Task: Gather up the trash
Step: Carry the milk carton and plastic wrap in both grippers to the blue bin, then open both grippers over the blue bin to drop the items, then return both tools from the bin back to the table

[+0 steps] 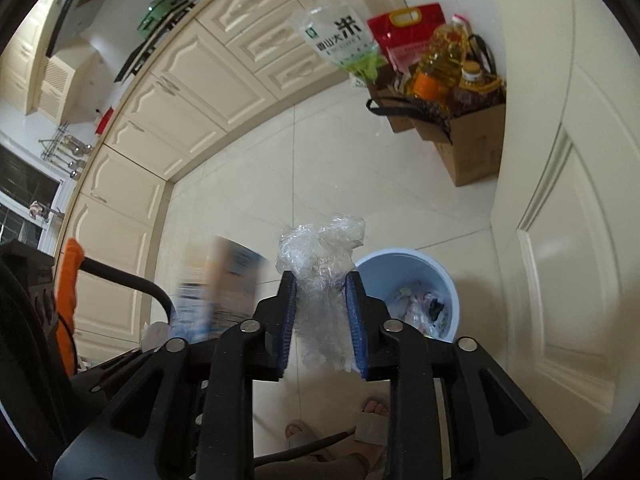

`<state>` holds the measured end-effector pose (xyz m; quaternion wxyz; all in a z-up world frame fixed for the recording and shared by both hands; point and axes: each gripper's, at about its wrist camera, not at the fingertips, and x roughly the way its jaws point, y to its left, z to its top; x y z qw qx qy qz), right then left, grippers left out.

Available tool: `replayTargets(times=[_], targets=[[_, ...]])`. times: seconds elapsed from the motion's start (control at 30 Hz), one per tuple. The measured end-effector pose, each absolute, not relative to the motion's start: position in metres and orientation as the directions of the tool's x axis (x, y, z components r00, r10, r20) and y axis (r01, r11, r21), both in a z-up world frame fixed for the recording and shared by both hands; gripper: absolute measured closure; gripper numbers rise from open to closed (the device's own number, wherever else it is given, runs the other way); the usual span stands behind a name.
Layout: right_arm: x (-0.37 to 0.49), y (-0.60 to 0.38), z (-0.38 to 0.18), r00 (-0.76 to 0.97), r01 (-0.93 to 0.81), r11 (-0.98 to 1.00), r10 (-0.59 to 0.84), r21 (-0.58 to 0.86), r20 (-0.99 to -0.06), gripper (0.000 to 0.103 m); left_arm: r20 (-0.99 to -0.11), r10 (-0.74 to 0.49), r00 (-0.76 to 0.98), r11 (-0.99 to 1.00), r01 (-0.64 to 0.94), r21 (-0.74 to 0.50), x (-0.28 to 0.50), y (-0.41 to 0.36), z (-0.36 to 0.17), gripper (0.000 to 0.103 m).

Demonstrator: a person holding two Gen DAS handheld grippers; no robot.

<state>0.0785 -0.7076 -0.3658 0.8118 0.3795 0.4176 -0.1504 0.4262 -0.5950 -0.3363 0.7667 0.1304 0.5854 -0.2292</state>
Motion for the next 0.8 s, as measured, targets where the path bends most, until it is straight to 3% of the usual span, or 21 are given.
replayTargets(times=[0.03, 0.1, 0.2, 0.33, 0.47, 0.67, 0.8], targets=[[0.078, -0.709, -0.368, 0.602, 0.569, 0.661, 0.07, 0.489, -0.795, 0.069, -0.958, -0.193, 0.21, 0.865, 0.498, -0.065, 0.44, -0.599, -0.339, 0.026], [0.076, -0.711, -0.37, 0.6, 0.587, 0.644, 0.061, 0.49, -0.798, 0.045, -0.958, -0.184, 0.218, 0.869, 0.492, -0.055, 0.454, -0.602, -0.338, 0.018], [0.069, -0.714, -0.368, 0.611, 0.605, 0.619, 0.042, 0.501, -0.791, 0.035, -0.954, -0.18, 0.238, 0.873, 0.487, -0.043, 0.452, -0.604, -0.335, 0.017], [0.054, -0.719, -0.361, 0.609, 0.639, 0.592, 0.0, 0.491, -0.793, 0.004, -0.944, -0.2, 0.262, 0.871, 0.488, -0.049, 0.415, -0.58, -0.307, 0.016], [0.037, -0.718, -0.346, 0.609, 0.66, 0.578, -0.037, 0.48, -0.792, 0.002, -0.923, -0.235, 0.303, 0.861, 0.505, -0.054, 0.383, -0.567, -0.276, 0.014], [0.013, -0.704, -0.307, 0.632, 0.659, 0.584, -0.088, 0.474, -0.77, 0.0, -0.878, -0.289, 0.382, 0.853, 0.52, -0.055, 0.336, -0.539, -0.231, 0.001], [0.0, -0.685, -0.275, 0.652, 0.653, 0.594, -0.127, 0.469, -0.748, 0.0, -0.853, -0.32, 0.413, 0.848, 0.526, -0.063, 0.308, -0.51, -0.211, 0.001]])
